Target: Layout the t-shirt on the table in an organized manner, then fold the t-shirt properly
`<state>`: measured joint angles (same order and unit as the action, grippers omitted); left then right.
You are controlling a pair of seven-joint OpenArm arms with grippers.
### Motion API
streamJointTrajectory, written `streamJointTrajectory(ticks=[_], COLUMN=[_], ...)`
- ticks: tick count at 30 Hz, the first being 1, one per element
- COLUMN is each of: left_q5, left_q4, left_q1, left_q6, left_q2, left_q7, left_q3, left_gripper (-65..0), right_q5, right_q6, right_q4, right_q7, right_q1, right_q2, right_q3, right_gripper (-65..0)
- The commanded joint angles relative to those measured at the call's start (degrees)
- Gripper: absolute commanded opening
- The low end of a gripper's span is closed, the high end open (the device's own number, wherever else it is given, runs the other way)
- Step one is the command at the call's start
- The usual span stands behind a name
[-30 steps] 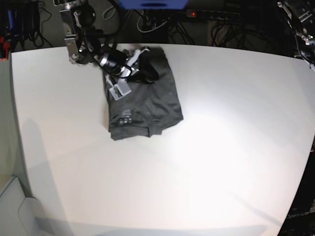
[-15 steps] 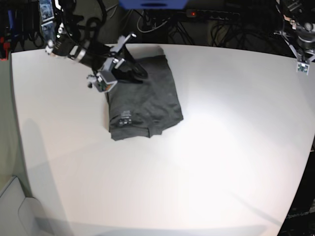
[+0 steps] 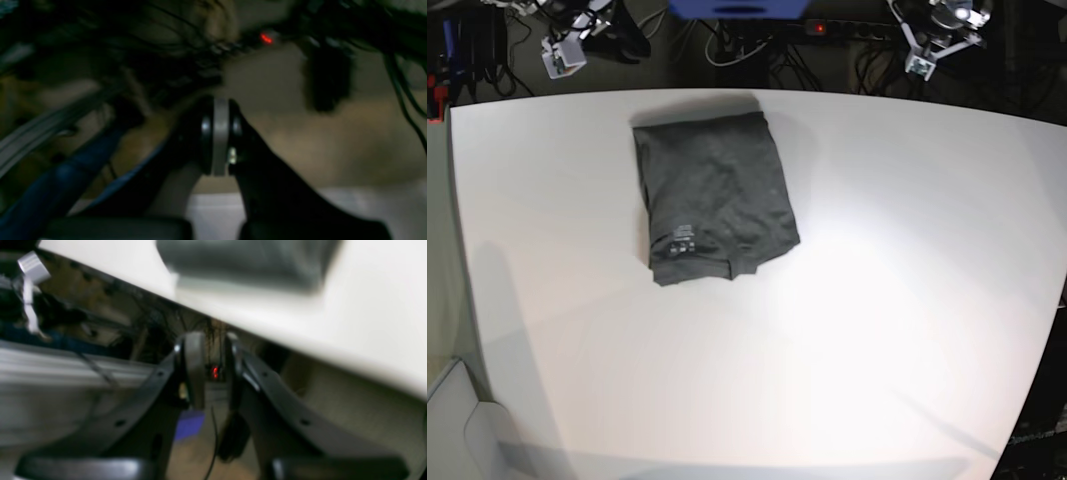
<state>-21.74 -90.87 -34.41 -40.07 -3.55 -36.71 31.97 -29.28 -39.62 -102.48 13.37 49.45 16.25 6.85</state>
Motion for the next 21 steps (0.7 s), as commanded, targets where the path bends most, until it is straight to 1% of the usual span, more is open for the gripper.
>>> streamJointTrajectory(ticks=[1, 3, 5, 7, 8, 10, 13, 15, 20, 21], left_q5=[0.33, 0.07, 0.51, 0.68, 0.68, 0.68, 0.68, 0.68, 0.59, 0.42], left_q4=[3.18, 9.51, 17.51, 25.60, 30.08, 39.49, 50.39, 55.75, 65.51, 67.00], left_q1=[-0.71, 0.26, 1.23, 2.28, 3.60, 6.77, 12.30, 15.64, 23.03, 24.00], left_q6=[0.07, 0.07, 6.89, 12.87, 15.42, 18.84, 21.31, 22.27, 25.35, 26.05], left_q2=[0.26, 0.61, 2.54, 4.74, 5.97, 7.46, 7.99, 7.99, 8.08, 8.08], left_q7=[1.94, 7.30, 14.34, 19.96, 22.16, 25.68, 29.46, 29.98, 30.07, 30.07], left_q3=[-0.63, -1.77, -3.61, -6.87, -8.71, -11.09, -12.41, -12.14, -12.58, -12.58], left_gripper=[-64.9, -64.9, -64.9, -64.9, -64.9, -64.9, -64.9, -64.9, -64.9, -64.9], right_q5=[-0.83, -0.92, -0.83, -0.83, -0.74, -0.74, 1.80, 3.83, 10.60, 11.65], right_q6=[-0.38, -0.38, -0.38, -0.38, -0.38, -0.38, -0.38, -0.38, -0.38, -0.38], right_q4=[2.74, 10.21, 19.00, 27.44, 31.93, 41.33, 56.81, 65.69, 88.63, 92.41], right_q7=[-2.24, -5.06, -9.37, -12.62, -13.85, -16.13, -20.97, -25.72, -43.04, -45.67], right_q1=[0.70, 0.09, -2.73, -4.75, -6.24, -9.93, -17.32, -21.10, -30.59, -32.26], right_q2=[0.32, 0.06, -1.44, -2.05, -2.05, -2.93, -4.25, -5.48, -8.65, -9.17], right_q3=[0.14, 0.14, 0.14, 0.05, 0.05, -0.04, 0.40, 0.22, 0.14, 0.14], right_gripper=[-56.0, -57.3, -60.2, -62.4, -63.1, -64.0, -65.0, -65.0, -65.0, -65.0])
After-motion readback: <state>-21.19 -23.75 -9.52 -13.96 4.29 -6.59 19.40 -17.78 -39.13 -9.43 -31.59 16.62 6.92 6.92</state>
